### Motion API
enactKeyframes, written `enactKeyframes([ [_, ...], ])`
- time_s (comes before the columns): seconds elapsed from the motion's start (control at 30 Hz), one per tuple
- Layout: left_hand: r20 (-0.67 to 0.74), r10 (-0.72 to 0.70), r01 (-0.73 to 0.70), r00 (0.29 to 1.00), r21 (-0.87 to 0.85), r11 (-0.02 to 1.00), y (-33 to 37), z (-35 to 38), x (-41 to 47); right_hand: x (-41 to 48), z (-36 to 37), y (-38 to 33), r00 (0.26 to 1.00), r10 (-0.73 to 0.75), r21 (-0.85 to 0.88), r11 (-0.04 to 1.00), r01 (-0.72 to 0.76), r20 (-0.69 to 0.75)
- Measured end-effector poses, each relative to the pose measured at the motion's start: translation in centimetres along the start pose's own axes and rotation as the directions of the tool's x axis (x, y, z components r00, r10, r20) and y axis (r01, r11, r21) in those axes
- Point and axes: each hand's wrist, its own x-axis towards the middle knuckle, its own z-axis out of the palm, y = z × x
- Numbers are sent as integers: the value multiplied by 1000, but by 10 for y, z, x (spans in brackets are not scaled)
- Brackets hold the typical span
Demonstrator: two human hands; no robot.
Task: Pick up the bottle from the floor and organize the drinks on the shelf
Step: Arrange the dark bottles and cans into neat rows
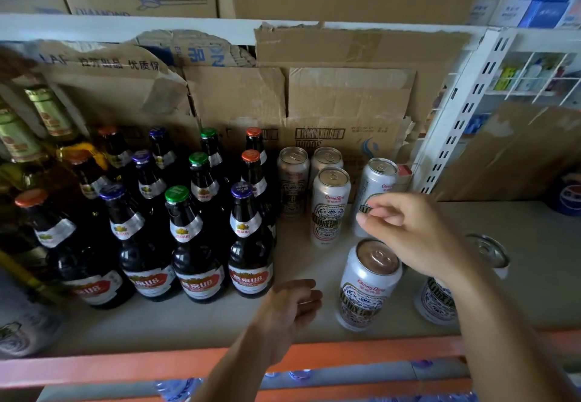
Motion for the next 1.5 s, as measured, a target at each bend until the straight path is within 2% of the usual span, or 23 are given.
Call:
enactKeyframes([
  [0.07,-10,-10,10,1000,-7,1000,-3,-2,-3,-8,-2,2,999,14,-54,998,-12,47],
  [0.17,-4,-27,27,1000,-47,999,-8,-5,-7,-23,-2,0,979,49,-242,970,0,198],
  [0.23,-5,-37,37,999,-65,997,-10,-4,-8,-29,4,0,985,11,-294,955,41,175],
  [0.33,2,-63,63,998,-55,997,-10,-1,-10,-31,13,-1,998,-26,-240,970,39,54],
  [0.47,12,-95,95,995,-5,995,-12,-1,-12,-21,12,2,1000,7,-129,992,-7,2],
  [0.57,52,-91,96,994,-87,992,-12,-2,-14,-8,13,-1,1000,26,-26,999,-26,-18],
  [0.73,87,27,-5,996,-239,971,-6,-6,-16,19,16,-19,1000,-13,121,993,14,-6],
  [1.0,54,124,-96,991,-370,924,-3,-5,-12,53,31,-35,988,-157,-34,987,156,-13],
  [1.1,28,116,-94,993,-418,903,-2,-1,-6,66,38,-44,984,-161,-90,982,167,76],
  [1.27,45,87,-58,995,-446,893,1,5,4,87,49,-51,972,-234,-140,962,236,36],
  [1.4,25,77,-56,997,-474,879,1,6,14,98,56,-53,963,-250,-233,935,266,96],
  [1.5,-13,89,-84,996,-498,863,-3,9,20,100,64,-51,957,-262,-237,929,285,126],
])
